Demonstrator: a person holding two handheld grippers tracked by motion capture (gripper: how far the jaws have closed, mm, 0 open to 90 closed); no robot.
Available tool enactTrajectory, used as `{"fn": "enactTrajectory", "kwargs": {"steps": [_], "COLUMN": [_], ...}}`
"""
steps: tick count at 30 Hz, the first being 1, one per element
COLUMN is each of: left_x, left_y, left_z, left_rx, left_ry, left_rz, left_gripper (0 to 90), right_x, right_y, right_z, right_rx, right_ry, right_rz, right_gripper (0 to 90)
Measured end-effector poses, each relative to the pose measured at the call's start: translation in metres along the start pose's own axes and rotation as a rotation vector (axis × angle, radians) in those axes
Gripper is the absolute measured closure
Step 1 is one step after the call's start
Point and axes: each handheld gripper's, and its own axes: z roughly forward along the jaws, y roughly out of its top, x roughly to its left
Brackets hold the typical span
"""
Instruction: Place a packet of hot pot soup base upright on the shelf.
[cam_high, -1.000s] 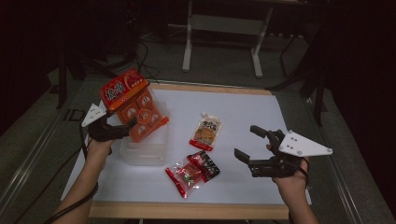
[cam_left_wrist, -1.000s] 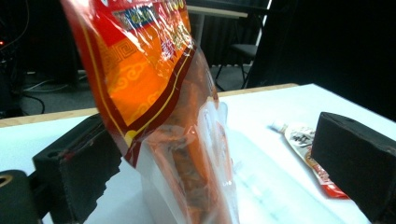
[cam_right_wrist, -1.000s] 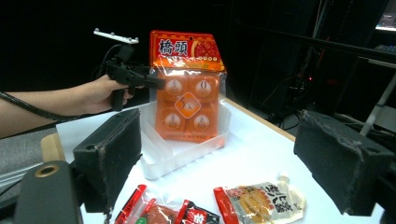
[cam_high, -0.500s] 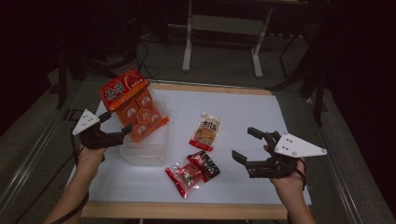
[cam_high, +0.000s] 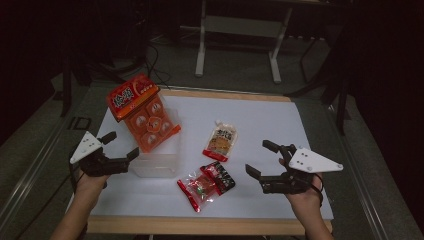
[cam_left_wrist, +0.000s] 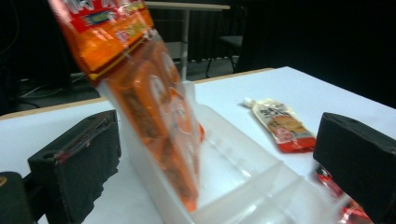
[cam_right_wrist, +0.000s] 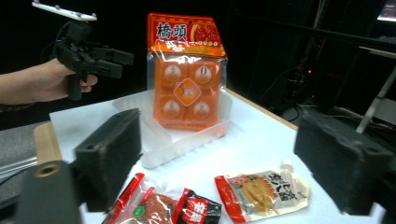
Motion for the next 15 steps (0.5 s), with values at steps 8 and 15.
{"fn": "enactTrajectory", "kwargs": {"steps": [8, 15], "left_x": [-0.025, -0.051], "left_y": [0.006, 0.006], "left_z": [-0.011, -0.010], "left_rx": [-0.026, -0.034], "left_ry": [-0.072, -0.127], "left_rz": [0.040, 0.084], "left_gripper": [1.2, 1.3], "right_x": [0.007, 0.006], "right_y": [-0.010, -0.025], "right_z": [0.004, 0.010], "right_rx": [0.011, 0.058], "right_ry": [0.025, 0.043], "right_rz": [-0.036, 0.031], "right_gripper": [13.0, 11.5]}}
